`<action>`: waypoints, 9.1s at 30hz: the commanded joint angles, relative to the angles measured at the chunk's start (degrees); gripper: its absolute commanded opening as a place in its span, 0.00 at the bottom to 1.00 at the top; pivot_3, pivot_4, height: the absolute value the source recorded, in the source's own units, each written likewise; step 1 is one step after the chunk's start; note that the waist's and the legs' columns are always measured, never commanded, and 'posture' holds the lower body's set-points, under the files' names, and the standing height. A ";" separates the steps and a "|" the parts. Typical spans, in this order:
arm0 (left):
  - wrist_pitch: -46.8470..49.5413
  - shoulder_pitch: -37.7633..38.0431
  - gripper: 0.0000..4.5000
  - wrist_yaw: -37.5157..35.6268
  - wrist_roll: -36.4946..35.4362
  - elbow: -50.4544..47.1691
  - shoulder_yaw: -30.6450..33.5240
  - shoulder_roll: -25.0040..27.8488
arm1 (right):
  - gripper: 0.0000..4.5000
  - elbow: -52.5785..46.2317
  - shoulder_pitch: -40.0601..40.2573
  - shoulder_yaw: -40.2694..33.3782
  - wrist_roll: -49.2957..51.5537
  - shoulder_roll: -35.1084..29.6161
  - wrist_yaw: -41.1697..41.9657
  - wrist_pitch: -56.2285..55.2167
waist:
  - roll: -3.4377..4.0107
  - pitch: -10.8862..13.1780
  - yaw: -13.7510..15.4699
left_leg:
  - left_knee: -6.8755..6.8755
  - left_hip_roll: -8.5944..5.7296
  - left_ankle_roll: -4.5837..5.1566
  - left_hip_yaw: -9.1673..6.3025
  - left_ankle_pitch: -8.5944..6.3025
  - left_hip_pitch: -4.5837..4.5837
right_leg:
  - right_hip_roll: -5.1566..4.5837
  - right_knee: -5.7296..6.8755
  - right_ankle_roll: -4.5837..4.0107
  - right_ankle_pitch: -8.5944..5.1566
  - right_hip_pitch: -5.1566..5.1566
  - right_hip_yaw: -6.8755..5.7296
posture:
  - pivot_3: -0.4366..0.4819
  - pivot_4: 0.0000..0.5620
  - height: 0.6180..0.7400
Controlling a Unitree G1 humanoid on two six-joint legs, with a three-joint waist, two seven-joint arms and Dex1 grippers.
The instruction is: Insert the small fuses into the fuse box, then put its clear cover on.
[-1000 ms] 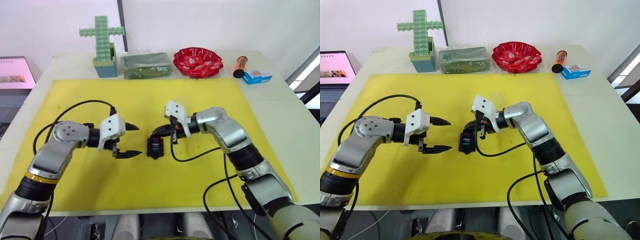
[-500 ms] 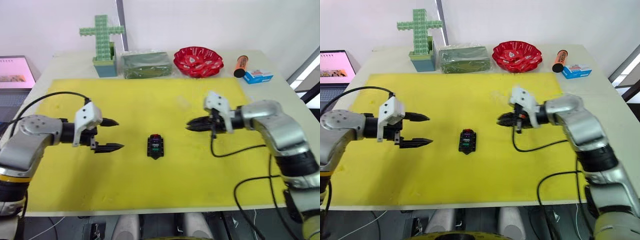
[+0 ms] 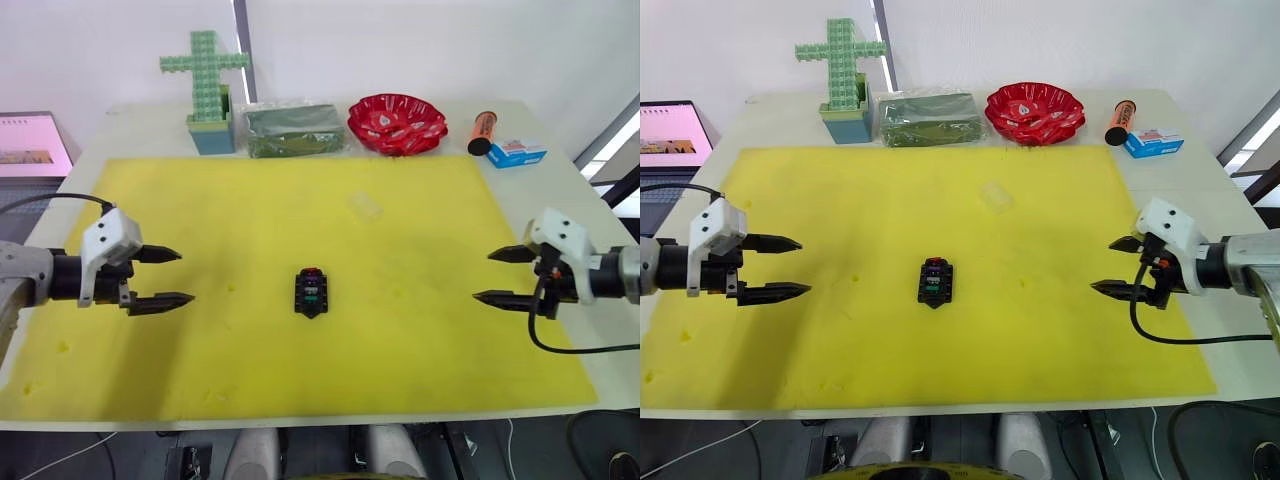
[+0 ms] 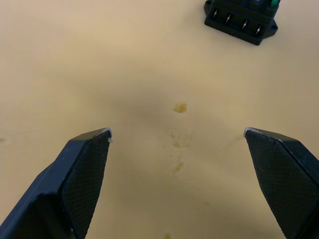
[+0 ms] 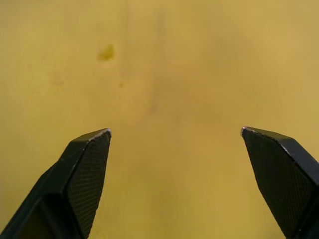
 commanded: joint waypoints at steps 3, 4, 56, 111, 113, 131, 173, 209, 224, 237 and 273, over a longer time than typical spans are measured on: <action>-1.60 -2.71 1.00 1.33 0.13 -2.14 -2.41 -3.07 | 0.99 -1.35 -6.10 1.64 1.00 1.86 -3.59 -0.14 | 0.04 0.01 -0.35 | 0.00 0.00 0.00 0.03 0.00 0.01 | 0.00 0.01 0.16 0.09 -0.01 0.04 | 0.48 0.27 1.00; -2.17 -2.91 1.00 1.97 0.57 -2.60 -2.96 -3.94 | 0.99 -1.51 -8.17 2.90 1.18 3.06 -4.60 0.39 | 0.04 0.01 -0.47 | -0.01 0.00 0.00 0.04 0.00 0.02 | 0.01 0.01 0.17 0.10 -0.02 0.05 | 0.48 0.27 1.00; 7.23 4.39 1.00 17.24 -1.33 -24.84 -10.87 -14.38 | 0.40 56.09 -55.80 21.36 -17.20 45.70 -29.02 -6.75 | 0.01 0.01 -0.60 | -0.04 0.03 0.00 0.19 0.01 -0.03 | 0.23 0.12 0.19 0.13 -0.16 0.61 | 0.48 0.27 1.00; 20.72 6.15 0.66 54.65 16.13 -29.50 -26.51 -39.08 | 0.40 16.38 -45.47 21.05 -11.49 42.86 -33.99 15.55 | 0.02 -0.04 -0.60 | -0.03 -0.11 0.01 -0.18 0.01 0.03 | 0.32 0.12 0.18 0.12 -0.03 0.72 | 0.48 0.27 1.00; 19.90 5.44 0.66 52.38 15.23 -29.14 -26.59 -37.65 | 0.40 16.16 -45.40 21.14 -11.43 42.48 -33.59 15.35 | 0.02 -0.04 -0.59 | -0.04 -0.09 0.01 -0.19 0.01 0.03 | 0.35 0.12 0.18 0.12 -0.04 0.72 | 0.48 0.27 1.00; -23.31 -14.13 0.66 5.21 13.75 5.36 -31.35 -26.52 | 0.40 -9.85 -37.79 24.10 3.87 24.62 -12.63 24.87 | 0.04 0.01 -0.10 | -0.02 -0.13 0.01 -0.11 0.01 -0.07 | 0.29 0.01 0.18 0.11 -0.07 0.71 | 0.48 0.27 1.00; -30.87 -21.58 0.66 -0.11 18.84 21.87 -31.64 -33.38 | 0.40 -11.27 -35.20 40.01 1.64 28.87 -17.65 23.22 | 0.00 -0.02 0.02 | 0.11 -0.12 0.02 -0.17 0.01 -0.06 | 0.30 0.11 0.20 0.11 -0.03 0.70 | 0.48 0.27 1.00; -29.99 -21.33 0.65 0.23 19.16 20.85 -31.81 -34.48 | 0.84 -6.55 -36.75 39.42 -0.75 28.64 -15.96 19.85 | 0.00 -0.04 1.05 | 0.13 -0.12 0.02 -0.16 0.01 -0.04 | 0.31 0.13 0.20 0.11 -0.01 0.70 | 0.48 0.27 1.00; -30.21 -21.49 0.65 0.52 19.29 21.19 -31.67 -34.72 | 0.84 -8.35 -36.66 38.71 0.32 27.62 -13.82 19.95 | 0.00 -0.04 1.06 | 0.13 -0.12 0.02 -0.16 0.01 -0.04 | 0.31 0.12 0.20 0.11 -0.01 0.70 | 0.48 0.27 1.00; -30.21 -21.41 0.65 0.43 19.07 21.35 -31.53 -34.68 | 0.84 -11.93 -35.84 31.01 4.45 26.37 -14.60 22.54 | -0.01 -0.04 1.13 | 0.14 -0.12 0.02 -0.16 0.01 -0.04 | 0.30 0.12 0.20 0.12 0.00 0.70 | 0.48 0.27 1.00; -29.88 -21.87 0.65 0.03 19.06 21.57 -31.20 -35.17 | 0.01 1.48 -16.48 40.04 -4.40 32.37 -19.72 3.45 | -0.12 -0.46 0.90 | 0.13 -0.14 0.03 -0.15 0.01 0.35 | 0.34 0.10 0.22 0.09 0.39 0.76 | 0.48 0.27 1.00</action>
